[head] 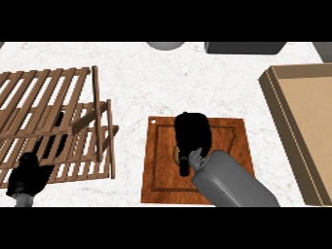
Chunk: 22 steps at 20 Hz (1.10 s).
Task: Pick the pear from the cutting board and place it in the cardboard box
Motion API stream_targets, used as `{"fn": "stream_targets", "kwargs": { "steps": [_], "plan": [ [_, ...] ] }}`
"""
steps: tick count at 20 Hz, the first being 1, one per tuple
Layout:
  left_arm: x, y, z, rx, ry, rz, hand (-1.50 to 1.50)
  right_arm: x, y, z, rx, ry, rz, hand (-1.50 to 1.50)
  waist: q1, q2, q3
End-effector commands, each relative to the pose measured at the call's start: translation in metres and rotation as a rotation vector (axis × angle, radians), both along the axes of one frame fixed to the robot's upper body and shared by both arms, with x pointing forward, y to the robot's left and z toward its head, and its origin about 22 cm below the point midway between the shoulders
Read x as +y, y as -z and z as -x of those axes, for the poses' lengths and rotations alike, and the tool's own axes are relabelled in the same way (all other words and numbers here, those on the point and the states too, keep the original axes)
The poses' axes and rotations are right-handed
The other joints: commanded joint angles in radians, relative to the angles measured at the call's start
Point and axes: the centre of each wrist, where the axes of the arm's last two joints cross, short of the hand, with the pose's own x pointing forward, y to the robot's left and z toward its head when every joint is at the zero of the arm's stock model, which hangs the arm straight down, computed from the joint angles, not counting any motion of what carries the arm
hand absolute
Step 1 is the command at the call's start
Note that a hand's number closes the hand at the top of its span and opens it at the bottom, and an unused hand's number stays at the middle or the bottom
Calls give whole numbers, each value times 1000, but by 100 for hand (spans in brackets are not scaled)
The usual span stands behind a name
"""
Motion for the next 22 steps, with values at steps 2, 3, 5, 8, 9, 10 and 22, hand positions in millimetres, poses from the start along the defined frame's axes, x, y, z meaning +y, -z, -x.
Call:
{"fn": "stream_targets", "kwargs": {
  "steps": [2,3,5,8,9,10,22],
  "plan": [
    [25,-35,-11,-104,-49,-30,0,-86,0,-48,-13,398,-133,150,3,0,21],
    [9,-33,-15,-123,-41,-14,0,-91,-17,-61,-17,474,-189,150,-4,1,21],
    [11,-43,-17,-129,-31,-18,0,-106,-5,-68,-39,536,-138,150,11,0,20],
    [22,-40,-25,-131,-39,-25,0,-112,-32,-88,-118,563,-139,150,9,-1,18],
    [21,-29,-19,-121,-44,-29,0,-111,-38,-94,-149,553,-107,150,13,-2,18],
    [15,-38,-14,-131,-46,-17,0,-115,-35,-89,-187,538,-102,150,13,-5,18],
    [25,-40,-17,-128,-64,-29,0,-69,-173,-74,-671,584,-108,150,-11,-22,17]
  ]
}}
